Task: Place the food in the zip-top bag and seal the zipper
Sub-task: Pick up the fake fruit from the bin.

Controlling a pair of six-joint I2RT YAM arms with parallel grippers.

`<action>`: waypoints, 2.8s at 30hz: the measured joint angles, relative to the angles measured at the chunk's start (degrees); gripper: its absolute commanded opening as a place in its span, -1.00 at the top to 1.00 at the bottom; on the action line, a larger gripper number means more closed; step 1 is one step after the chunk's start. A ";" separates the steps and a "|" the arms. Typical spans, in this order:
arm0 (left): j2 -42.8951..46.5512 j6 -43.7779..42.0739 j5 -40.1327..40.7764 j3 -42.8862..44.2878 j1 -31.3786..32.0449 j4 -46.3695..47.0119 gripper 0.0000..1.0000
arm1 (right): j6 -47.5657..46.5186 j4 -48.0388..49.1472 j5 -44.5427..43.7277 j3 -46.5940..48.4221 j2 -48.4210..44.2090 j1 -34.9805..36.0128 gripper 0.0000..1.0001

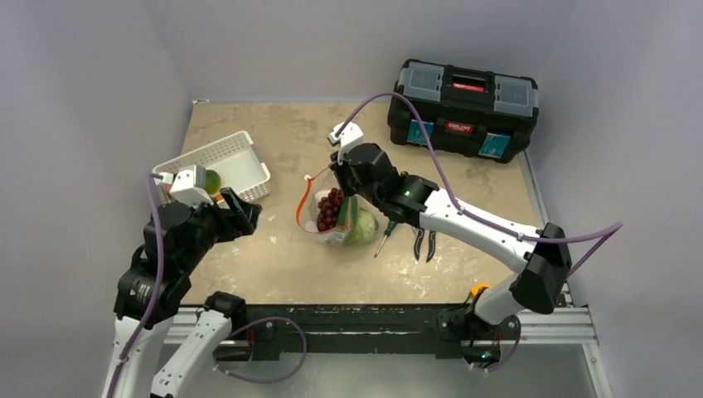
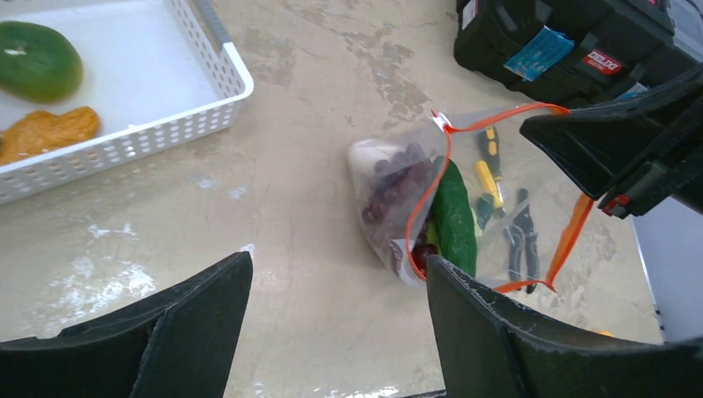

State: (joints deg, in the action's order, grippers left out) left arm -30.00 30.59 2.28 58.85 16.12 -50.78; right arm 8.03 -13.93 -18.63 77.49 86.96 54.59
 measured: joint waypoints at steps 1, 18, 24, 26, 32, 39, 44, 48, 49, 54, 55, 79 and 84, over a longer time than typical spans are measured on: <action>-0.09 -0.44 0.79 0.46 0.00 -0.28 -0.60 | 0.04 -0.02 0.00 0.00 -0.28 -0.02 1.00; -14.49 -6.19 1.27 -0.66 -12.87 7.93 -0.83 | 0.09 0.24 1.97 -1.11 -1.64 -0.22 1.00; -26.84 -5.90 1.16 1.05 -18.23 10.95 -0.99 | 0.09 0.24 2.08 -1.14 -1.64 -0.22 1.00; -31.69 -5.38 1.60 2.99 -21.00 11.06 -1.00 | 0.09 0.24 2.10 -1.14 -1.64 -0.22 1.00; -43.54 -2.36 2.01 9.73 -30.53 11.26 -1.00 | 0.09 0.26 2.95 -1.14 -1.62 -0.24 1.00; -56.30 -2.89 8.55 20.46 -35.36 9.73 -1.00 | 0.11 0.72 4.00 -1.14 -1.20 -0.24 1.00; -63.54 -5.33 13.81 23.96 -36.06 10.05 -1.00 | 0.35 0.90 5.14 -1.14 -0.81 -0.24 1.00; -67.78 -6.95 16.33 24.41 -38.21 10.40 -0.96 | 0.66 0.61 5.29 -0.96 -0.50 -0.24 1.00; -68.32 -7.39 16.90 24.41 -38.51 10.45 -0.92 | 0.79 0.61 5.29 -0.76 -0.28 -0.22 1.00; -71.36 -8.74 18.08 25.92 -39.45 10.88 -0.44 | 1.62 -0.74 5.51 1.44 1.86 -0.24 1.00; -72.37 -8.76 17.59 26.93 -39.60 10.84 -0.37 | 1.95 -1.16 5.95 2.19 2.36 -0.24 1.00; -79.80 -9.38 14.93 28.92 -40.13 10.60 -0.55 | 4.35 -4.92 7.74 5.97 4.79 -0.22 1.00; -80.81 -9.35 15.04 29.55 -40.30 9.84 -0.61 | 4.42 -4.92 7.74 5.97 4.79 -0.22 1.00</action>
State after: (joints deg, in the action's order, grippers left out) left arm -110.80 21.23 17.32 88.40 -24.18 -40.95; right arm 12.45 -18.85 -10.90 83.46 91.74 54.37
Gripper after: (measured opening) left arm 0.784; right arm 0.004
